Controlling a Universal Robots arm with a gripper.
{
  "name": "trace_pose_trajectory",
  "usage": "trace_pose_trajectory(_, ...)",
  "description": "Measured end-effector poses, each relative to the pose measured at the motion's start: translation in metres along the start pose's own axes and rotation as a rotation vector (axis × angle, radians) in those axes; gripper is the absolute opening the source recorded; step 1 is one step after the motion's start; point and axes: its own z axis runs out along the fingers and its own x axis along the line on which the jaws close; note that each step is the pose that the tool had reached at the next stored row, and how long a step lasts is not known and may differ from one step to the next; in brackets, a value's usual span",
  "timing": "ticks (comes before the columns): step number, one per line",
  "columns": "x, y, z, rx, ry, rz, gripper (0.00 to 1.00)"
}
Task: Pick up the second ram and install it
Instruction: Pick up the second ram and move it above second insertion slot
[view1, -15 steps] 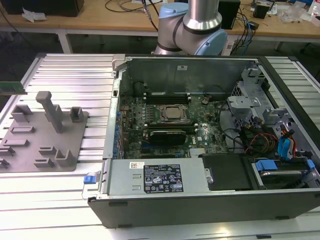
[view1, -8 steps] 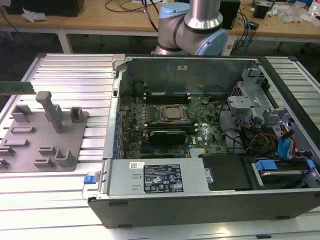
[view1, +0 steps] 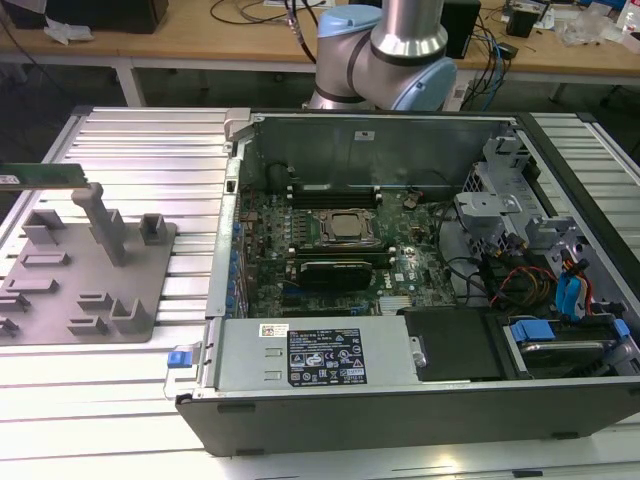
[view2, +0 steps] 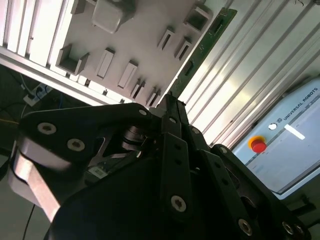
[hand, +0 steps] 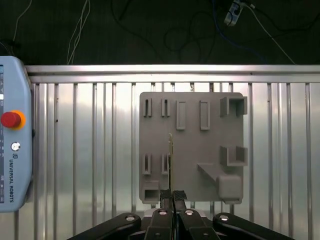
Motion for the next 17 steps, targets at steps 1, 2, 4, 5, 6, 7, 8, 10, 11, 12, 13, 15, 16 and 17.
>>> trace_pose_trajectory(1, 0.0, -0.001, 0.0, 0.0, 0.0, 0.0, 0.09)
trace_pose_trajectory(2, 0.0, -0.0026, -0.0002, -0.0001, 0.0001, 0.0, 0.09)
trace_pose_trajectory(4, 0.0, -0.0079, -0.0004, -0.0001, 0.0001, 0.0, 0.09)
trace_pose_trajectory(5, 0.0, -0.0106, -0.0005, -0.0001, 0.0, 0.0, 0.09)
trace_pose_trajectory(6, 0.0, -0.0124, -0.0006, -0.0001, 0.0001, 0.0, 0.09)
trace_pose_trajectory(7, 0.0, -0.0137, -0.0006, 0.0, 0.0001, 0.0, 0.09)
trace_pose_trajectory(8, 0.0, -0.0166, -0.0007, 0.0, 0.0, 0.0, 0.09)
trace_pose_trajectory(10, 0.0, -0.0195, -0.0008, -0.0001, 0.0, 0.0, 0.09)
trace_pose_trajectory(11, 0.0, -0.0232, -0.0009, 0.0, 0.0, 0.0, 0.09)
trace_pose_trajectory(12, 0.0, -0.0275, -0.0012, -0.0001, 0.0001, 0.0, 0.09)
trace_pose_trajectory(13, 0.0, -0.0321, -0.0014, -0.0001, 0.0001, 0.0, 0.09)
trace_pose_trajectory(15, 0.0, -0.039, -0.0016, 0.0, 0.0, 0.0, 0.09)
trace_pose_trajectory(16, 0.0, -0.0409, -0.0017, -0.0001, 0.0001, 0.0, 0.09)
trace_pose_trajectory(17, 0.0, -0.0427, -0.0017, 0.0, 0.0, 0.0, 0.09)
